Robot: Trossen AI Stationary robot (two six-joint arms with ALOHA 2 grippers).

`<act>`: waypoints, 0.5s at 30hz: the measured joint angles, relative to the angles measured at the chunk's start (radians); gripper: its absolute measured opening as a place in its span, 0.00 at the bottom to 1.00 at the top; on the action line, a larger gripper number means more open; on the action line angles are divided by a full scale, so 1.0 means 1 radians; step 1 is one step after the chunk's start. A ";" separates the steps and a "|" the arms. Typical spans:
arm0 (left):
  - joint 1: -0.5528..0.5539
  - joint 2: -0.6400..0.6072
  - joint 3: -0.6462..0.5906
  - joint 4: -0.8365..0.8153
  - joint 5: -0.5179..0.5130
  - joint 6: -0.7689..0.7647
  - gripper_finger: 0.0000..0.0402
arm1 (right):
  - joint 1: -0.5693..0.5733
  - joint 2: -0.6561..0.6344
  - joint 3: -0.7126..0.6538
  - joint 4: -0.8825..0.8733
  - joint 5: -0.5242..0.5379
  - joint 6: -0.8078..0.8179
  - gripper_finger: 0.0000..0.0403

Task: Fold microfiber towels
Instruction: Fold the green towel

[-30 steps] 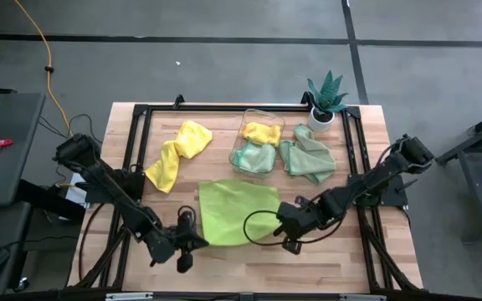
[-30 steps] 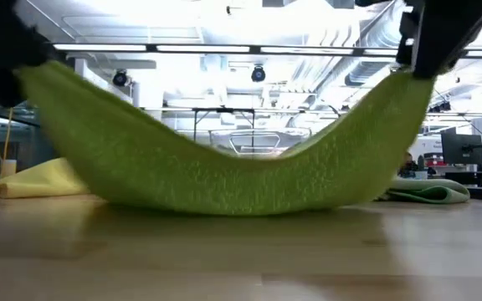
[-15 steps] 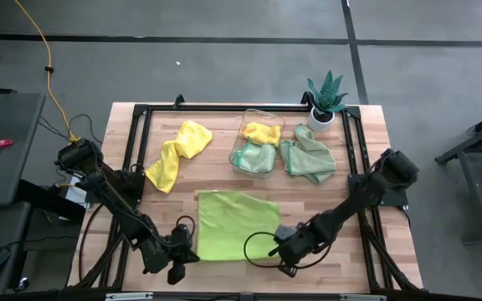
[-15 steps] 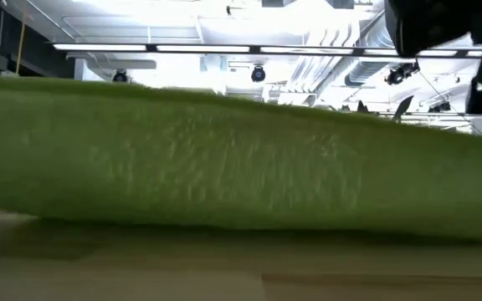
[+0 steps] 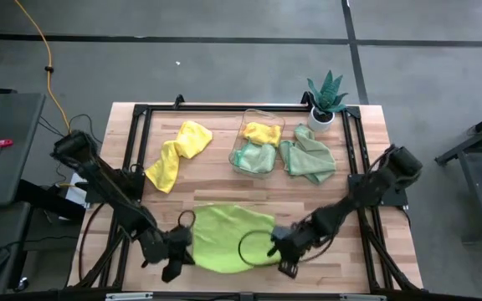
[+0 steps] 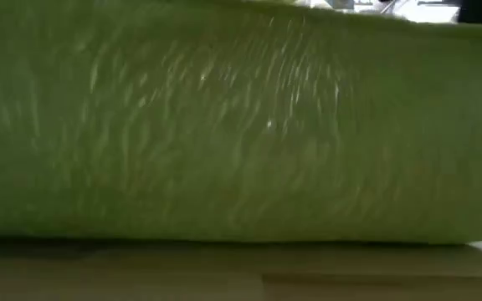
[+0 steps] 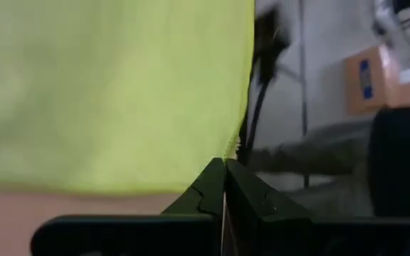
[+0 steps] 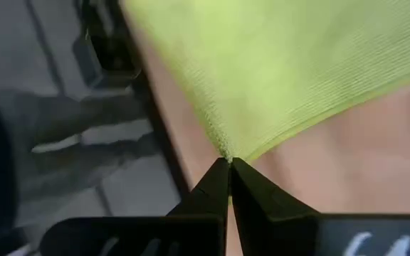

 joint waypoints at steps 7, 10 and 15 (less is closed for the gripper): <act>0.264 -0.310 -0.001 -0.308 -0.083 0.263 0.00 | -0.179 -0.225 0.020 -0.429 0.202 -0.165 0.00; 0.456 -0.458 0.002 -0.401 -0.091 0.413 0.00 | -0.302 -0.324 0.020 -0.554 0.284 -0.259 0.00; 0.797 -0.631 0.030 -0.454 -0.089 0.665 0.00 | -0.523 -0.457 0.021 -0.635 0.383 -0.422 0.00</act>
